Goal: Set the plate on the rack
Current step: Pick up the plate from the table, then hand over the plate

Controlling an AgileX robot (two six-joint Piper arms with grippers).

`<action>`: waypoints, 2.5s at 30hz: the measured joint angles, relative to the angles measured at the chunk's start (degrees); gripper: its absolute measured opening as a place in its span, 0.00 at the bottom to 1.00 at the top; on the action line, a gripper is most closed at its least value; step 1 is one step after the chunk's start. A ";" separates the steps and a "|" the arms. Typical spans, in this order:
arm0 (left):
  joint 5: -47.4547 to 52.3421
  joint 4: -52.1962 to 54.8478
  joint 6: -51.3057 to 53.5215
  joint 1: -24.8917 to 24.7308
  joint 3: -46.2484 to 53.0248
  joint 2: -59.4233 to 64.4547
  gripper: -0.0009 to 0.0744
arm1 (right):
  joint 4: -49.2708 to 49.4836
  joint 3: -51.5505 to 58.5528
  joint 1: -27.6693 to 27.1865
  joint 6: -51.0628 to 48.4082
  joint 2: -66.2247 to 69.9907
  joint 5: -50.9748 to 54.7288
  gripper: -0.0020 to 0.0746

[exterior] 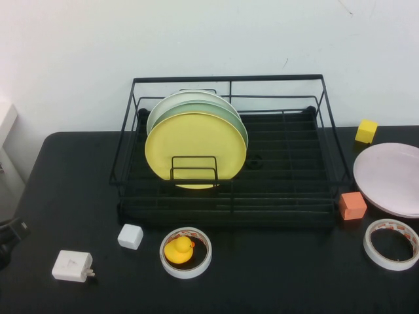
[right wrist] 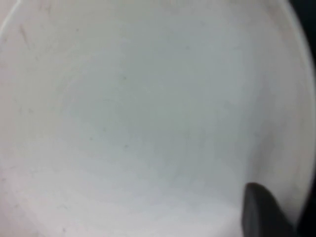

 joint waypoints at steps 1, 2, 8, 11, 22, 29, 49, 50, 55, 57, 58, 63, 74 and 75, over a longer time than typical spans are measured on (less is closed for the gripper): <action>0.00 0.00 0.00 0.00 0.00 0.00 0.01 | 0.56 0.00 0.00 -0.33 0.00 -0.09 0.14; 0.00 0.00 0.00 0.00 0.00 0.00 0.01 | 1.30 0.00 0.00 -0.66 0.00 -0.13 0.10; -0.37 0.00 0.00 0.00 0.00 0.00 0.01 | 3.13 0.00 0.00 -1.68 -0.12 -0.23 0.04; -1.17 0.00 0.00 0.00 0.00 0.00 0.01 | 3.22 0.00 0.00 -2.90 -1.60 -0.52 0.04; -1.52 -6.88 0.00 0.00 0.00 0.16 0.01 | 4.71 0.00 -0.03 -3.75 -19.41 -9.25 0.04; 7.50 -19.78 2.31 0.04 -2.15 0.16 0.01 | 13.82 0.00 -0.03 -10.94 -31.25 -5.28 0.04; 38.68 -59.81 44.20 0.04 -8.35 0.16 0.13 | 42.67 18.13 21.83 -47.91 -36.58 25.89 0.04; 39.78 -59.81 44.20 0.04 -8.35 0.16 0.20 | 44.37 19.70 23.75 -49.52 -36.58 24.21 0.04; 44.24 -55.98 43.99 0.04 -8.35 0.16 0.61 | 47.84 22.79 31.00 -53.78 -36.58 20.52 0.04; 44.99 -53.23 43.96 0.04 -8.35 0.16 0.71 | 48.25 22.81 33.41 -54.18 -36.58 19.66 0.04; 44.99 -52.23 43.87 0.04 -8.35 0.16 0.73 | 48.47 22.81 34.81 -54.44 -36.58 18.71 0.04; 45.11 -47.41 43.74 0.04 -8.35 0.16 0.75 | 49.38 22.81 40.86 -55.39 -36.58 11.89 0.04; 42.71 -38.39 43.60 0.47 -8.44 0.16 0.47 | 55.36 22.90 44.42 -60.55 -36.58 9.45 0.04; 42.38 -38.24 43.60 0.47 -8.44 0.16 0.45 | 55.40 22.90 44.42 -60.66 -36.58 9.45 0.04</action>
